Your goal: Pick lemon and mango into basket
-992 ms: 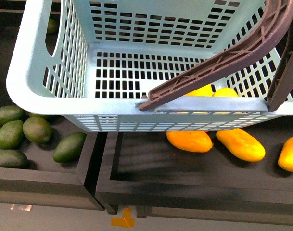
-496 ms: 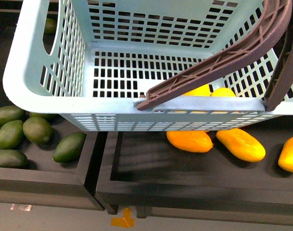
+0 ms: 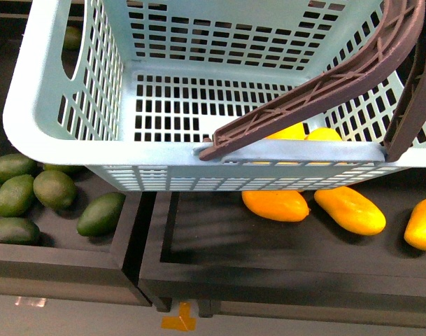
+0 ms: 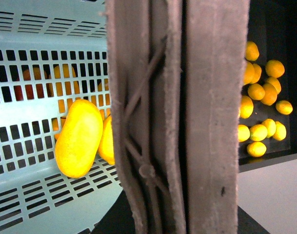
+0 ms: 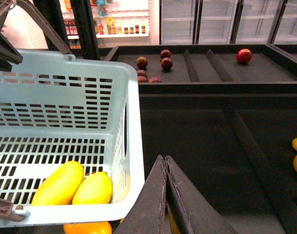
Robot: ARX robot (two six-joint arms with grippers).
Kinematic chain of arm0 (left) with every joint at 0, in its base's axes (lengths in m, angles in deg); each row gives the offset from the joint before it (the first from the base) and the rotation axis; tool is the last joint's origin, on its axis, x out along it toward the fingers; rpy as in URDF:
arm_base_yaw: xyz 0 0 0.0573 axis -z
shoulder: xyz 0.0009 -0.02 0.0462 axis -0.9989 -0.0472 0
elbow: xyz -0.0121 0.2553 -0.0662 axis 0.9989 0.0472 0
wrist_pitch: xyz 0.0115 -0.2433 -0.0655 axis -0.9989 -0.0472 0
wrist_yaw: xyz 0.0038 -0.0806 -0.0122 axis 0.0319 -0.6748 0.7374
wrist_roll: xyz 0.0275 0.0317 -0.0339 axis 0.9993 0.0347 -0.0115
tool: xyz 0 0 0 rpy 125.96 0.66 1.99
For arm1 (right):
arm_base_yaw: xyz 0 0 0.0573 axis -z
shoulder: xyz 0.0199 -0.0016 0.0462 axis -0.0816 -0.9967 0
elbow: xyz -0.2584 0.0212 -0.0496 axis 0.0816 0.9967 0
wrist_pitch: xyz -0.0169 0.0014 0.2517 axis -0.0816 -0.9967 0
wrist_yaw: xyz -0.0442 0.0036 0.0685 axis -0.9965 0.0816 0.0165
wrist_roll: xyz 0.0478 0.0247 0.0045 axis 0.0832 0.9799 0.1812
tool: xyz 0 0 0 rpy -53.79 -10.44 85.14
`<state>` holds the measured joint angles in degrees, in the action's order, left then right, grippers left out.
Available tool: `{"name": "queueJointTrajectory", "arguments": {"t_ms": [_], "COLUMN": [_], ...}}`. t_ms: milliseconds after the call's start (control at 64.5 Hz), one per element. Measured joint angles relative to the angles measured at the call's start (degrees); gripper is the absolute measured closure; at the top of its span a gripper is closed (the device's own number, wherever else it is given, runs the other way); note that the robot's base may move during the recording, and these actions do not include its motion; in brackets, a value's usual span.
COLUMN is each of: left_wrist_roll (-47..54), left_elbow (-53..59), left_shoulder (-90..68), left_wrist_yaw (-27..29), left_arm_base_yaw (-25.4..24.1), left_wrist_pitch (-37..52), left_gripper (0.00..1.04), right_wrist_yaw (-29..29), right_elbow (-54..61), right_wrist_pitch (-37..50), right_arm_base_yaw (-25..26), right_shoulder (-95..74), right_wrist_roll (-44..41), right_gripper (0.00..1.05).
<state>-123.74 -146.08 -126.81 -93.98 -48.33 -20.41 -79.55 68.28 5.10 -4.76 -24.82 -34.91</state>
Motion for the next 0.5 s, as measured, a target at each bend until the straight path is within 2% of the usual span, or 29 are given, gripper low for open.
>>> {"name": "queueJointTrajectory", "arguments": {"t_ms": [279,357,496], "left_wrist_roll": [0.0,0.0,0.0], "left_elbow": [0.0,0.0,0.0], "left_shoulder": [0.0,0.0,0.0], "left_wrist_yaw": [0.0,0.0,0.0], "left_arm_base_yaw": [0.0,0.0,0.0], "left_wrist_pitch": [0.0,0.0,0.0], "left_gripper": [0.89,0.89,0.89], "right_wrist_yaw": [0.0,-0.1,-0.1], "right_elbow": [0.0,0.0,0.0], "right_wrist_pitch": [-4.0,-13.2,-13.9], "right_arm_base_yaw": [0.0,0.0,0.0], "right_shoulder": [4.0,11.7,13.5], "right_wrist_roll": [0.0,0.0,0.0], "right_gripper": [1.03,1.03,1.03]}}
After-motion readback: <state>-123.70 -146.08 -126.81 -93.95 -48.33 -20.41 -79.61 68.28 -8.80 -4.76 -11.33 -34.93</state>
